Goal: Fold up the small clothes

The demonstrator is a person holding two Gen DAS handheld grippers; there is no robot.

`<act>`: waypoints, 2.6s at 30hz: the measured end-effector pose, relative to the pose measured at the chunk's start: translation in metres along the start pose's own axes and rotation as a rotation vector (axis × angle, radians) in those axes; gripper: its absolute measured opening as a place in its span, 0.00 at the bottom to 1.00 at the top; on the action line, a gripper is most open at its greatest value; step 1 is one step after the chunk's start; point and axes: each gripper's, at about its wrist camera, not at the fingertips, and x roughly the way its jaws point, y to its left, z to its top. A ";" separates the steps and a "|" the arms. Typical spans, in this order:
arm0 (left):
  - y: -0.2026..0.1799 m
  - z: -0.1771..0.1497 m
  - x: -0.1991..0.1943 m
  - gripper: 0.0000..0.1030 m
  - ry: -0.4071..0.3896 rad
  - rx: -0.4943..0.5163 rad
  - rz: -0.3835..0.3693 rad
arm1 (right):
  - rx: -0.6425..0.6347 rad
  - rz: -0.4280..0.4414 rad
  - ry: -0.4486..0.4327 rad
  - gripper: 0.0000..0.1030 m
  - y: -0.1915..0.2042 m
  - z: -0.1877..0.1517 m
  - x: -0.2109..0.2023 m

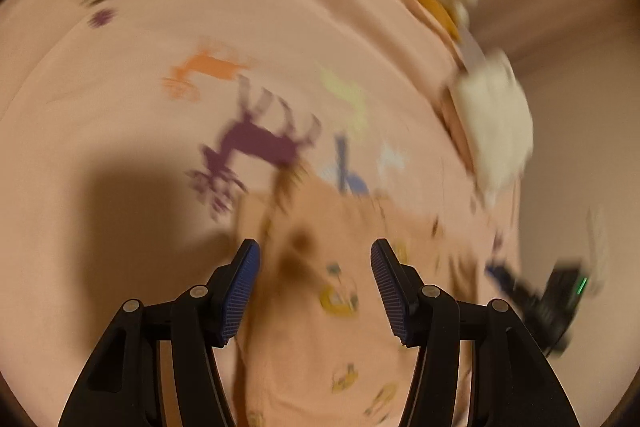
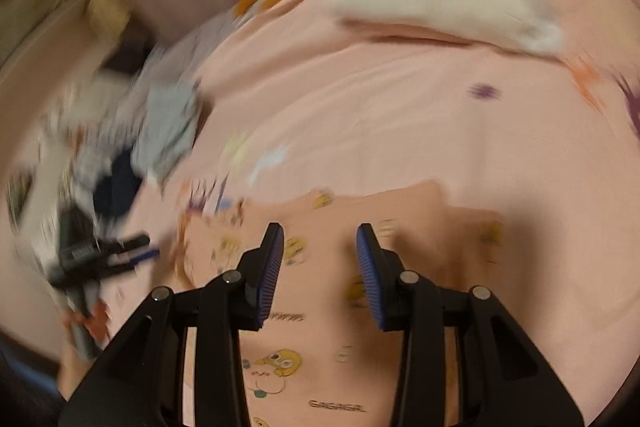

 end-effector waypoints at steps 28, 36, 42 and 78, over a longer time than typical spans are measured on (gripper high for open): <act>0.001 -0.045 0.025 0.54 0.114 0.129 -0.012 | -0.770 -0.020 0.281 0.06 0.140 0.004 0.161; 0.001 -0.045 0.025 0.54 0.108 0.115 -0.006 | -0.661 -0.095 0.212 0.13 0.137 0.027 0.165; -0.004 -0.041 0.017 0.54 0.083 0.114 -0.024 | -0.510 -0.033 0.088 0.24 0.111 0.037 0.107; 0.000 0.001 0.027 0.50 -0.042 -0.003 -0.102 | -0.131 -0.214 0.010 0.21 -0.021 -0.006 0.026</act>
